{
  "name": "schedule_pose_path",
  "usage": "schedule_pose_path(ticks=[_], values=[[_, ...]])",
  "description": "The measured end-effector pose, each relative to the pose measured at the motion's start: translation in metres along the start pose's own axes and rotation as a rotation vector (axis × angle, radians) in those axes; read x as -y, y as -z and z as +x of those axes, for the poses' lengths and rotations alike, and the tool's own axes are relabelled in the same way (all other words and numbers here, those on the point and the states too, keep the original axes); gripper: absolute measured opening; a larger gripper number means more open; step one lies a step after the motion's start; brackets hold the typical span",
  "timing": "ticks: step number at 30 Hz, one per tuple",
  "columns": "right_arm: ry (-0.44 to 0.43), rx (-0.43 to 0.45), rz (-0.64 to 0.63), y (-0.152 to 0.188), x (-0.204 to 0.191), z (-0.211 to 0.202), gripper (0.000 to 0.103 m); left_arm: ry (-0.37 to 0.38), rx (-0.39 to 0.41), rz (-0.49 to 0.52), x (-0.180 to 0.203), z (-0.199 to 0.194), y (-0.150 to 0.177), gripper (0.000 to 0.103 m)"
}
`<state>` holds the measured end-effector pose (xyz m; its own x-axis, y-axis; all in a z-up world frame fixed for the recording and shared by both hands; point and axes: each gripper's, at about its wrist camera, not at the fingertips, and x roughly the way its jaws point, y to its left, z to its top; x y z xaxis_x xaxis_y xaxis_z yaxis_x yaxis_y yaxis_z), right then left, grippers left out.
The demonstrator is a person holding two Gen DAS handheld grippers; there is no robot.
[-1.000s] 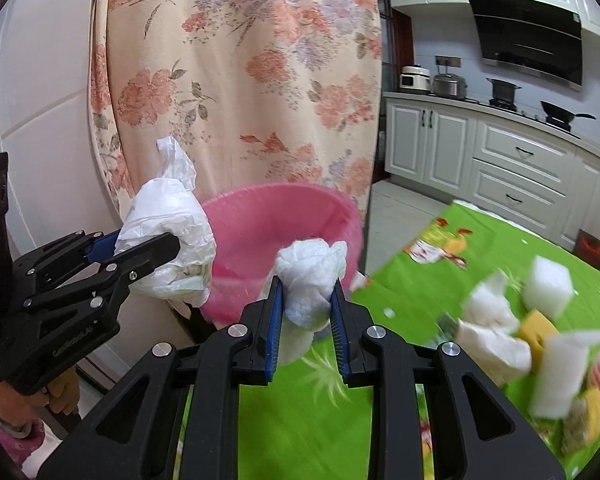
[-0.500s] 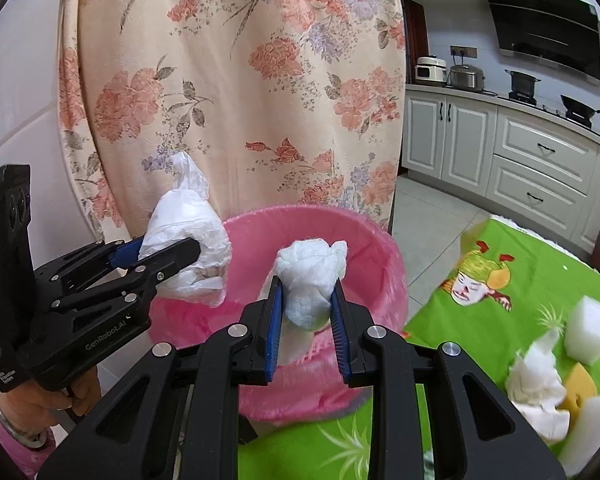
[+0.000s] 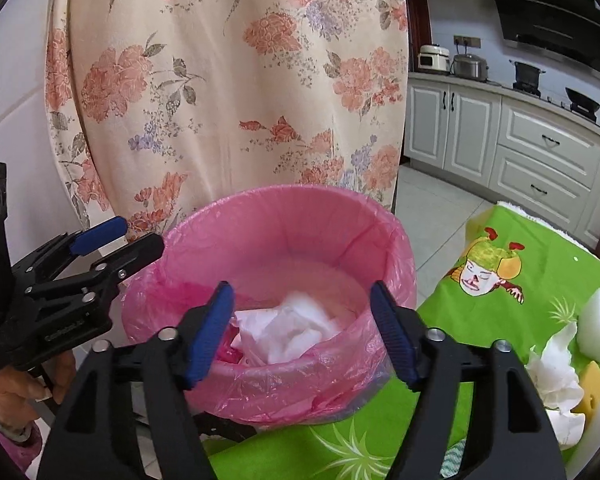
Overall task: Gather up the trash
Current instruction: 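Open the left tool over the bin while the right tool releases the tissue, then return both tools to the table toward the remaining trash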
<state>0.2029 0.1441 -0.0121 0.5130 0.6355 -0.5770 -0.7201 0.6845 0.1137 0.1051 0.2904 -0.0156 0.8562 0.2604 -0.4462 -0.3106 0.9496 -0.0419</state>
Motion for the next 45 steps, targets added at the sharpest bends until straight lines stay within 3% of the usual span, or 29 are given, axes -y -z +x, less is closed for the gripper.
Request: schedule_pose_path(ticks=[3, 7, 15, 26, 38, 45], values=[[0.008, 0.013, -0.018, 0.003, -0.003, -0.007, 0.071, -0.022, 0.027, -0.009, 0.0, -0.014, 0.003, 0.083], [0.015, 0.065, -0.018, 0.015, -0.003, -0.03, 0.088, -0.041, 0.065, -0.046, 0.001, -0.035, 0.008, 0.097], [0.098, 0.13, 0.004, 0.05, 0.01, -0.076, 0.092, 0.043, 0.06, -0.069, 0.029, -0.06, 0.027, 0.098], [0.228, 0.155, 0.134, 0.106, 0.075, -0.138, 0.092, 0.201, -0.003, 0.038, 0.124, -0.063, 0.062, 0.098], [0.329, 0.157, 0.287, 0.162, 0.14, -0.194, 0.092, 0.309, -0.096, 0.091, 0.204, -0.037, 0.081, 0.098], [0.409, 0.148, 0.36, 0.178, 0.169, -0.212, 0.092, 0.332, -0.155, 0.087, 0.228, -0.018, 0.089, 0.098]])
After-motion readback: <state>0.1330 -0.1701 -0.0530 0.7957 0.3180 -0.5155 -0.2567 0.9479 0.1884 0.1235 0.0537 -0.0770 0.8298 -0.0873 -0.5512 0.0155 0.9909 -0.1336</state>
